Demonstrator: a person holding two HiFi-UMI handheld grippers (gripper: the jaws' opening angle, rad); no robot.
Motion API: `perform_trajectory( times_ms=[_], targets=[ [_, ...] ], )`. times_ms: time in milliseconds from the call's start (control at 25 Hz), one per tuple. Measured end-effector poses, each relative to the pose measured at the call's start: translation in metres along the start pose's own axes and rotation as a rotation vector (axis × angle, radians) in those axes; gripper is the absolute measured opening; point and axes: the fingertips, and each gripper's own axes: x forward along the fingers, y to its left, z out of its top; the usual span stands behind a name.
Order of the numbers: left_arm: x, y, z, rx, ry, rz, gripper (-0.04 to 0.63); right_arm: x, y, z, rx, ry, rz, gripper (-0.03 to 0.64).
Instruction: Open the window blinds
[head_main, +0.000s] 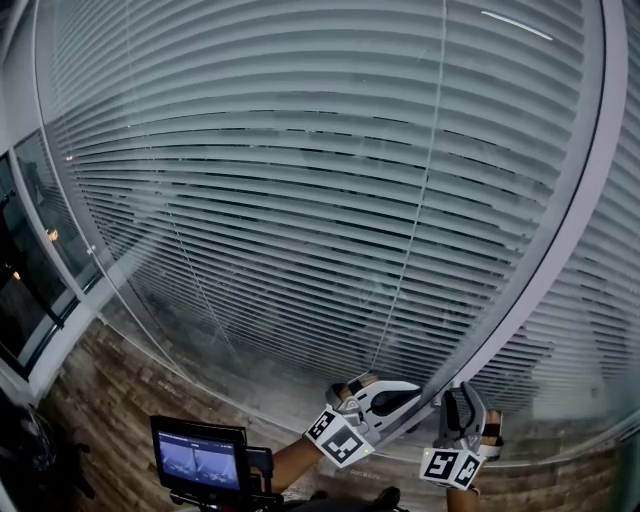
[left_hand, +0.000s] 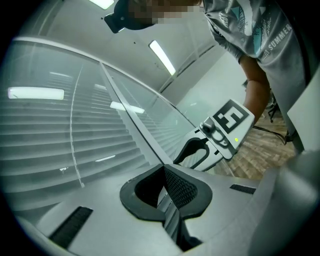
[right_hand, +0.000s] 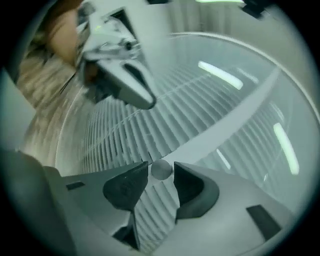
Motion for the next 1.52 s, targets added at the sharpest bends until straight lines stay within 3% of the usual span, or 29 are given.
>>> perform_trajectory(
  times_ms=[80,160,320,440,520,560,640,800,880,1000,1520],
  targets=[
    [-0.002,0.000,-0.001,0.000,0.005,0.001,0.005,-0.004,-0.005,-0.003,0.354,-0.021,-0.003,0.120],
    [-0.006,0.001,-0.004,-0.005,0.013,0.008,0.005,-0.006,-0.007,-0.007,0.545,-0.026,-0.022,0.120],
    [-0.008,-0.001,-0.006,-0.007,0.019,0.011,0.005,0.000,-0.008,-0.009,0.705,-0.031,-0.014,0.120],
    [-0.006,-0.001,-0.006,-0.003,0.017,0.003,0.005,0.002,-0.008,-0.009,0.727,-0.023,-0.023,0.120],
    [-0.005,-0.001,-0.009,-0.004,0.016,0.001,0.005,0.004,-0.005,-0.009,0.653,-0.011,-0.029,0.118],
    [-0.005,-0.001,-0.011,-0.006,0.015,0.001,0.005,0.005,-0.003,-0.009,0.561,0.004,-0.035,0.118],
    [-0.004,-0.001,-0.011,-0.009,0.014,0.000,0.005,0.005,-0.002,-0.007,0.296,0.049,-0.055,0.118],
    [0.001,0.001,-0.006,-0.011,0.009,-0.009,0.005,0.006,0.000,-0.006,-0.371,0.132,-0.076,0.118],
    [0.003,0.002,-0.005,-0.011,0.008,-0.011,0.005,0.007,0.001,-0.006,-0.572,0.119,-0.065,0.118],
    [0.004,0.002,-0.005,-0.012,0.005,-0.012,0.005,0.006,0.002,-0.006,-0.653,0.082,-0.048,0.118],
    [0.007,0.000,-0.005,-0.010,0.007,-0.020,0.005,0.006,0.001,-0.006,-0.589,0.061,-0.042,0.118]
  ],
)
